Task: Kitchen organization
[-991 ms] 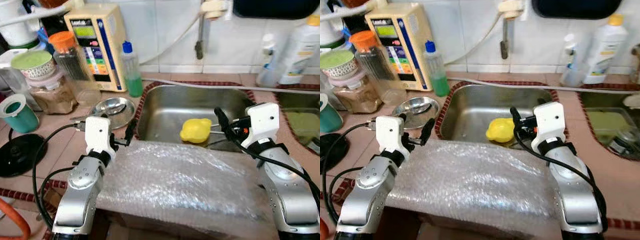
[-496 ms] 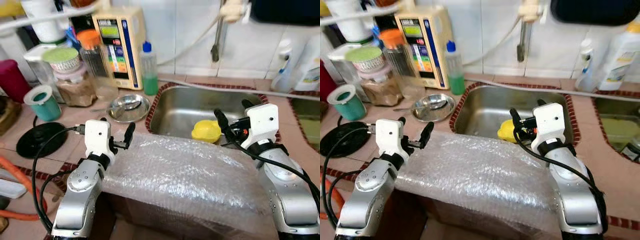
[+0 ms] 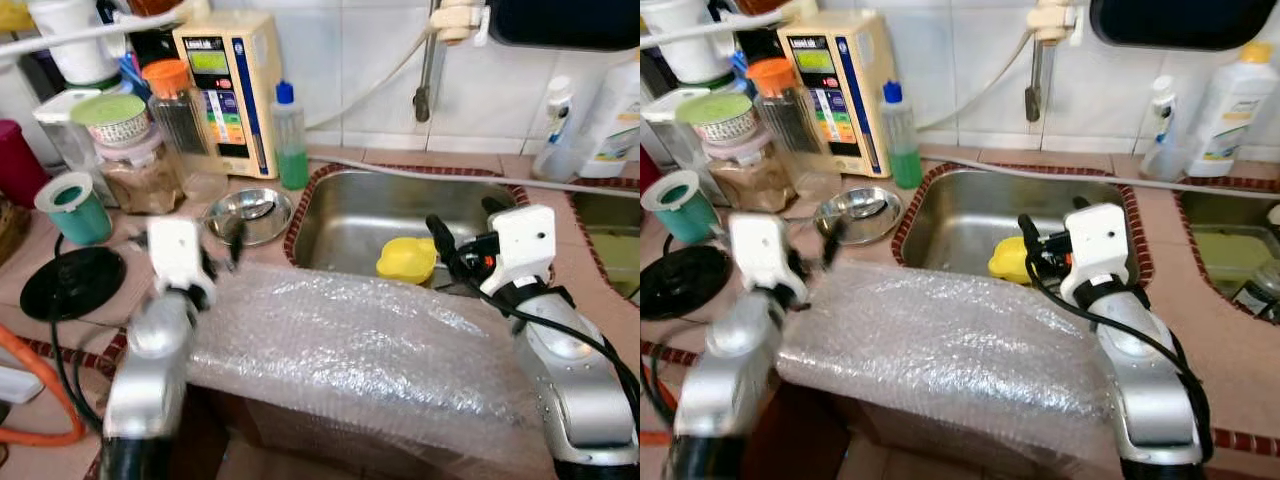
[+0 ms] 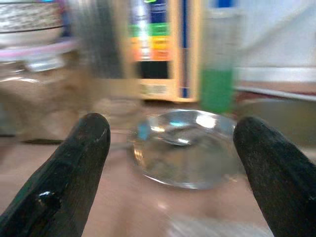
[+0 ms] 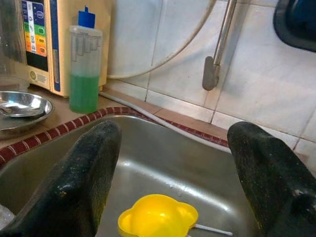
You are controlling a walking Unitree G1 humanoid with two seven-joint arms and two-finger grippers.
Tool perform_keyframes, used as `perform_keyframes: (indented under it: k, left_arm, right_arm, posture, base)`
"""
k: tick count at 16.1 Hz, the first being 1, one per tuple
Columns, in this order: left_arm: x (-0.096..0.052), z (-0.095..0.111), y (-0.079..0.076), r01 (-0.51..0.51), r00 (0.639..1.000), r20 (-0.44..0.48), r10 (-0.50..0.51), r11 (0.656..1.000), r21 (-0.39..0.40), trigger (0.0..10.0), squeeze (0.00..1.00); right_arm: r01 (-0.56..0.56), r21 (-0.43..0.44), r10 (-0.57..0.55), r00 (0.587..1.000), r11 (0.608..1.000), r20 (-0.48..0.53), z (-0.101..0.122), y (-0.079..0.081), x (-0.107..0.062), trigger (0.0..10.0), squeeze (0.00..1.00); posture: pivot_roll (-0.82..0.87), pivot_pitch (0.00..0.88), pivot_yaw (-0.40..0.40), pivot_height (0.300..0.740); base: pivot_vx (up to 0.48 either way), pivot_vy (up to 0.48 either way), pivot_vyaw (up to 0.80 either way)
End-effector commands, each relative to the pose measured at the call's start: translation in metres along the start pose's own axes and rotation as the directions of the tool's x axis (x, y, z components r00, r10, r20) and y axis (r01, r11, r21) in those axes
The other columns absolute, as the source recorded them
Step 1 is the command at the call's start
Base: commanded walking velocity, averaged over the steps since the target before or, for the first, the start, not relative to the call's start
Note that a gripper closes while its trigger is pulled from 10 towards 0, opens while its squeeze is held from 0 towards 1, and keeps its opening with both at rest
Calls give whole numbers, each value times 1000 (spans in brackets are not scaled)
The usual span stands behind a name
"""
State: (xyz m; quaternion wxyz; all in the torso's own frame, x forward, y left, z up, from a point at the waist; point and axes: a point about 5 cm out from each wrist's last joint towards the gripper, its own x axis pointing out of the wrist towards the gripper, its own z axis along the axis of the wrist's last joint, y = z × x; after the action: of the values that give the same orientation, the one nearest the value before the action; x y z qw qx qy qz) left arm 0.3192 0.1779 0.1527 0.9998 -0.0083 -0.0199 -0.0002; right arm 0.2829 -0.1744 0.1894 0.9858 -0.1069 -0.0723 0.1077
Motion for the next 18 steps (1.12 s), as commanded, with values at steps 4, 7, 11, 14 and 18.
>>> perform_keyframes:
  k: [4,7,11,14,18]
  left_arm:
    - [31,0,33,-177,984,-54,173,980,-89,10000,0]
    - [48,-1,48,-283,958,-107,265,935,-214,10000,0]
    - [55,0,67,-378,926,-148,348,872,-312,10000,0]
    - [59,-8,72,-409,912,-225,343,795,-448,10000,0]
    - [64,-15,60,-370,928,-268,259,728,-577,10000,0]
  right_arm:
    - [-20,-1,20,1000,1000,12,4,6,2,10000,0]
    - [-16,-3,17,1000,1000,16,5,6,3,10000,0]
    - [-26,11,25,999,1000,20,6,7,1,10000,0]
    - [-179,39,179,984,983,-6,3,24,-4,10000,0]
    - [-209,46,210,978,977,-15,3,28,-5,10000,0]
  posture:
    - [-31,0,87,740]
    - [-51,0,101,740]
    - [-62,0,108,740]
    - [-62,0,108,740]
    - [-81,0,111,740]
  base:
    - [0,0,0]
    - [0,0,0]
    - [0,0,0]
    - [0,0,0]
    - [0,0,0]
